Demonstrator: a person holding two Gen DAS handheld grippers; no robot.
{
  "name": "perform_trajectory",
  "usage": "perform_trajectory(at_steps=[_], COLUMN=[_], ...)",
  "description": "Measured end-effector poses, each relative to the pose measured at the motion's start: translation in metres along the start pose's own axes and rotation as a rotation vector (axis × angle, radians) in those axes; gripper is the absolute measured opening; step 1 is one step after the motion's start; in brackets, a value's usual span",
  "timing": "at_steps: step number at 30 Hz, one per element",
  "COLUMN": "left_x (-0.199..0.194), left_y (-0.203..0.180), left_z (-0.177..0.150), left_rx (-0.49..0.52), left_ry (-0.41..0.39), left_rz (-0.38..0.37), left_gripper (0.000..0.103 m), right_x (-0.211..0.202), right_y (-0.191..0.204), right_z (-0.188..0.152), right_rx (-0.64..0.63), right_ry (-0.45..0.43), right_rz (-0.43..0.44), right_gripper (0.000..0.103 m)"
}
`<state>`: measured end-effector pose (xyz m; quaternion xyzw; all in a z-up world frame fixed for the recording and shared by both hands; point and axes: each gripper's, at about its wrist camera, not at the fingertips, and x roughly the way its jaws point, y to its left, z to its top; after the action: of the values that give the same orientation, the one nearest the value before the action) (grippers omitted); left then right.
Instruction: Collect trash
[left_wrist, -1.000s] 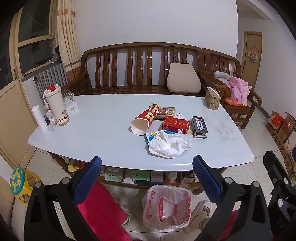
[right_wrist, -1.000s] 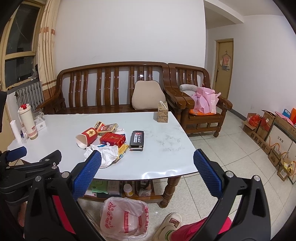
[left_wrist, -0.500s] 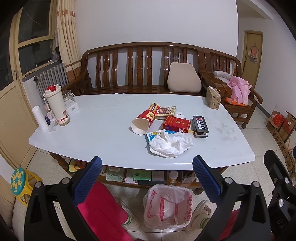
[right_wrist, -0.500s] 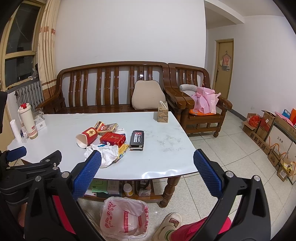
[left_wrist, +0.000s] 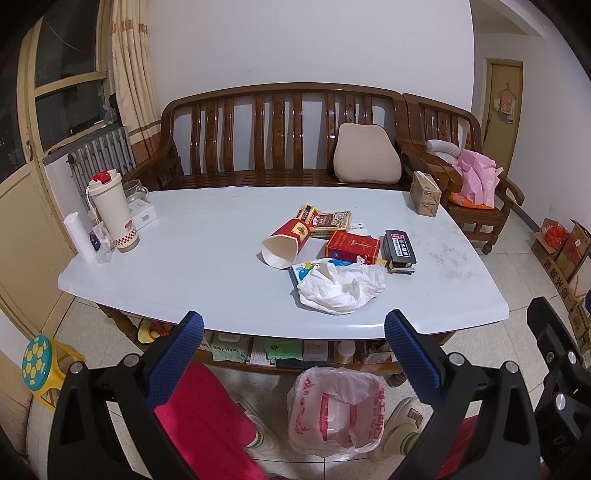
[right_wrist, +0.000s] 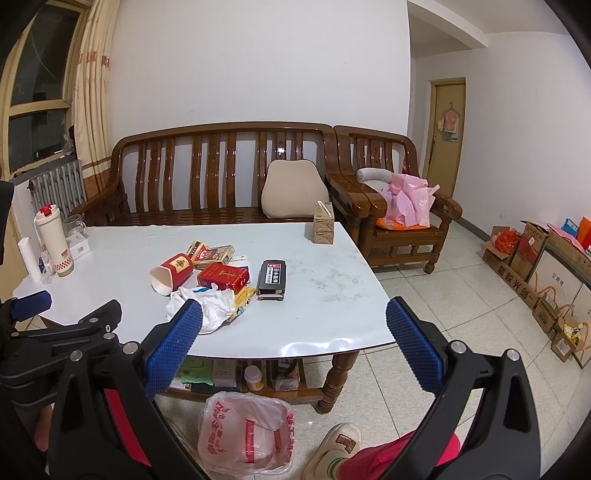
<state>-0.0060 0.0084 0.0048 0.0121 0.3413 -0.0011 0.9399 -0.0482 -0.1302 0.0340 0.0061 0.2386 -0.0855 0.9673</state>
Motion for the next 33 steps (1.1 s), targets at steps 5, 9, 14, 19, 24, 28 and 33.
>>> perform_trajectory(at_steps=[5,9,14,19,24,28,33], left_x=[0.000,0.000,0.000,0.002,0.010,0.031,0.058], left_y=[0.000,0.001,0.000,0.001,0.002,0.012,0.034], left_z=[0.000,0.001,0.001,0.007,0.013,0.032,0.068], left_rx=[0.000,-0.001,0.000,-0.002,0.022,0.077,0.139], left_ry=[0.000,-0.001,0.000,0.009,0.030,0.095,0.156], left_rz=[0.000,0.001,0.002,0.003,-0.003,-0.030,-0.035], left_gripper=[0.096,0.096,0.096,0.096,0.096,0.096,0.096], right_x=[-0.001,-0.002,-0.002,-0.001,0.011,0.028,0.060], right_y=[0.000,0.000,-0.001,-0.002,-0.006,-0.019,-0.038], right_z=[0.002,0.002,0.003,0.003,0.009,0.023,0.048], right_rx=[-0.002,-0.003,-0.004,-0.004,-0.010,-0.016,-0.031], right_ry=[-0.004,-0.004,-0.002,0.002,0.018,0.045,0.095], right_rz=[0.005,0.005,0.008,0.010,0.026,0.058,0.086], right_gripper=[0.098,0.098,0.098,0.098,0.098,0.098,0.098])
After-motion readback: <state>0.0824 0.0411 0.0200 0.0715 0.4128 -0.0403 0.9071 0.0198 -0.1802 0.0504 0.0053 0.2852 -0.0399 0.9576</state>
